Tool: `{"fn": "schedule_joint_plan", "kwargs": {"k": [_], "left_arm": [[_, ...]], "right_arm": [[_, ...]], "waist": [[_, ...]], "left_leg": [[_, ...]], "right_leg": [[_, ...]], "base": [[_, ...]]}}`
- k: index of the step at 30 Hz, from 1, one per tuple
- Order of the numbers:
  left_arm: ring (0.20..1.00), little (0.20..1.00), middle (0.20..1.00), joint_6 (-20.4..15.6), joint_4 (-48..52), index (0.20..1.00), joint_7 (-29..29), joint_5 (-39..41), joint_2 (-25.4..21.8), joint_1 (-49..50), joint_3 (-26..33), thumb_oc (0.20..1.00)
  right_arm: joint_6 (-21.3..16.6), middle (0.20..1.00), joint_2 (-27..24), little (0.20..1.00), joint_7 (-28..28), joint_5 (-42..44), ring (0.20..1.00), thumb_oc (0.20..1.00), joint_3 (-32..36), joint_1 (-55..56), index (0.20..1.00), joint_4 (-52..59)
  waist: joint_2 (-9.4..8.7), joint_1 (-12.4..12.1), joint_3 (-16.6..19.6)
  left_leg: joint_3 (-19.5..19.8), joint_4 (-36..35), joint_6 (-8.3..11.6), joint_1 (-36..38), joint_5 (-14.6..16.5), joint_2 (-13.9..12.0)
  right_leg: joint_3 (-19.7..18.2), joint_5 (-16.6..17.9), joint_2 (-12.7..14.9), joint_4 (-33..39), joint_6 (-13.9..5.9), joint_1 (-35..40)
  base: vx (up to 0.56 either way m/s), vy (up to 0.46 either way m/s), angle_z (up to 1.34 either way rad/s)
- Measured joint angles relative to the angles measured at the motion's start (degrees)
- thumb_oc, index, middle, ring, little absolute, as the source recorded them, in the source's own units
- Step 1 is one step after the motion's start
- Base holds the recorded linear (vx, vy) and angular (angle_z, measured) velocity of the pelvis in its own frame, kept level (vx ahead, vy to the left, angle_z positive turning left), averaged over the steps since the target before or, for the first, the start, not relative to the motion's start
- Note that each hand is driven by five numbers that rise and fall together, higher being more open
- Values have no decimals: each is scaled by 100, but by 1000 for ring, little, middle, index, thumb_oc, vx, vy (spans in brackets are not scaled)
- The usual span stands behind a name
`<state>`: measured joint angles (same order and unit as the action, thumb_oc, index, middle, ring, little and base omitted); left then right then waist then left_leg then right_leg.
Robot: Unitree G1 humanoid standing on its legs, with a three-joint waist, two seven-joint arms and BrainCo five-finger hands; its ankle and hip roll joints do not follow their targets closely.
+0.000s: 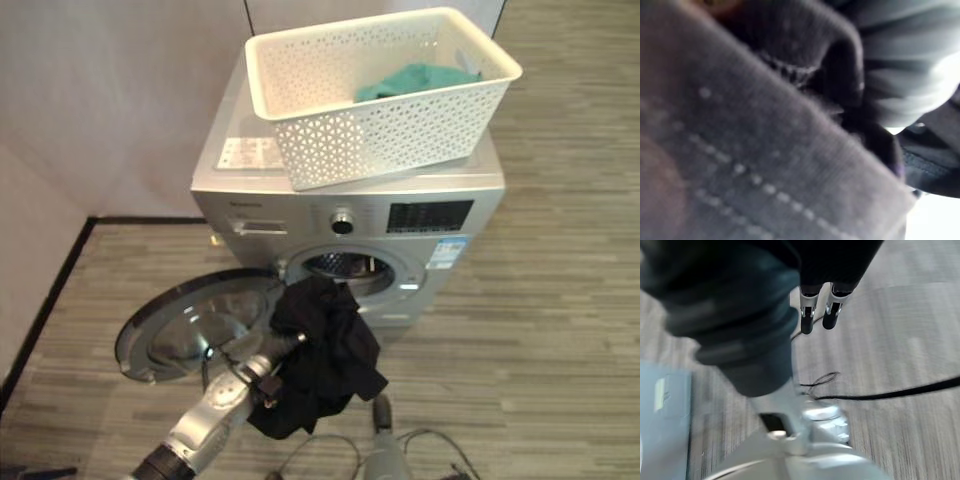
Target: Grab the laundry basket,head to the washer,open it,put in the laundry and shut it.
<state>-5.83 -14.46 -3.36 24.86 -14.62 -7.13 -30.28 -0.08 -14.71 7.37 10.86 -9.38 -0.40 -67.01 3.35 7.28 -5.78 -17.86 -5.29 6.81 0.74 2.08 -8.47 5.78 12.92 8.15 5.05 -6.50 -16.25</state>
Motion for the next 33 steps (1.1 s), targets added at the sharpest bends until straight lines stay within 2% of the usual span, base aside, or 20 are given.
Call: {"fn": "schedule_joint_plan", "kwargs": {"k": [4,7,9,10,15,17,18,19,22,26,28,33], "left_arm": [[200,200,200,-5,-275,200,213,-13,16,-472,16,200],[200,200,200,-156,-402,200,404,-28,27,-1000,74,200],[200,200,200,-230,-1052,200,650,-53,168,-1548,206,200],[200,200,200,-230,-1087,200,706,-60,170,-1585,239,200],[200,200,200,-303,-1704,200,1104,-77,129,-2220,314,200],[200,200,200,-377,-1932,200,1262,-106,107,-2686,404,200],[200,200,200,-406,-1993,200,1372,-106,27,-2983,494,200],[200,200,200,-405,-2066,200,1417,-108,-73,-3171,498,200],[200,200,200,-407,-2065,200,1449,-118,-258,-3583,457,200],[200,200,200,-408,-2067,200,1553,-160,-358,-3841,437,200],[200,200,200,-410,-2065,200,1650,-286,-403,-3941,486,200],[200,200,200,-410,-2088,200,1794,-337,-470,-3955,525,200]], "right_arm": [[-6,1000,-35,1000,2,-273,1000,1000,-230,-244,1000,140],[-3,1000,-30,1000,4,-277,1000,1000,-234,-471,1000,128],[-9,1000,4,1000,8,-276,1000,1000,-235,-600,1000,89],[-6,1000,9,1000,9,-275,1000,1000,-233,-651,1000,80],[-43,1000,157,1000,21,-247,1000,1000,-238,-752,1000,93],[-105,1000,233,1000,54,-138,1000,1000,-235,-759,1000,260],[-143,1000,303,1000,129,-36,1000,1000,-241,-904,1000,325],[-138,1000,339,1000,135,-32,1000,1000,-241,-1029,1000,277],[-204,1000,364,1000,138,102,1000,1000,-236,-1211,1000,231],[-207,1000,249,1000,275,164,1000,1000,-487,-1350,1000,681],[-290,1000,254,1000,314,158,1000,1000,-459,-1484,1000,1129],[-370,1000,184,1000,397,173,1000,1000,-469,-1410,1000,2122]], "waist": [[-124,-7,-140],[-257,12,-346],[-377,19,-444],[-397,73,-485],[-766,295,-749],[-937,343,-924],[-1000,412,-1123],[-1056,476,-1234],[-1034,509,-1316],[-1006,503,-1355],[-1017,458,-1353],[-1007,469,-1332]], "left_leg": [[-22,2,27,-253,-56,22],[-40,45,28,-482,-115,8],[-33,133,1,-670,-94,-23],[-49,111,18,-650,-104,-47],[-172,576,64,-1077,41,-188],[-124,1433,88,-1777,362,-397],[-17,1897,170,-2161,560,-549],[9,2146,176,-2394,612,-614],[382,3162,135,-3408,995,-917],[851,3943,109,-4247,1224,-994],[979,4178,127,-4633,1243,-993],[1135,4441,115,-5081,1260,-951]], "right_leg": [[-35,106,-17,-2,46,-302],[-65,156,-41,-3,79,-543],[-70,126,-59,-3,69,-686],[-72,132,-94,-3,77,-687],[-230,273,-221,-8,231,-1009],[-247,209,-286,-401,296,-1531],[-251,171,-325,-629,339,-1803],[-248,151,-367,-756,361,-1937],[-110,-236,-440,-1600,421,-2750],[89,-618,-352,-2512,506,-3483],[120,-623,-319,-2657,499,-3773],[157,-615,-223,-2820,487,-4088]], "base": [[-91,-41,-3],[-51,-55,-2],[-47,-45,-4],[-150,-79,-9],[-107,-61,-17],[-140,-98,-9],[-136,-103,-8],[-140,-117,-2],[-83,-85,11],[-53,-40,23],[-19,-22,20],[-24,-31,12]]}}
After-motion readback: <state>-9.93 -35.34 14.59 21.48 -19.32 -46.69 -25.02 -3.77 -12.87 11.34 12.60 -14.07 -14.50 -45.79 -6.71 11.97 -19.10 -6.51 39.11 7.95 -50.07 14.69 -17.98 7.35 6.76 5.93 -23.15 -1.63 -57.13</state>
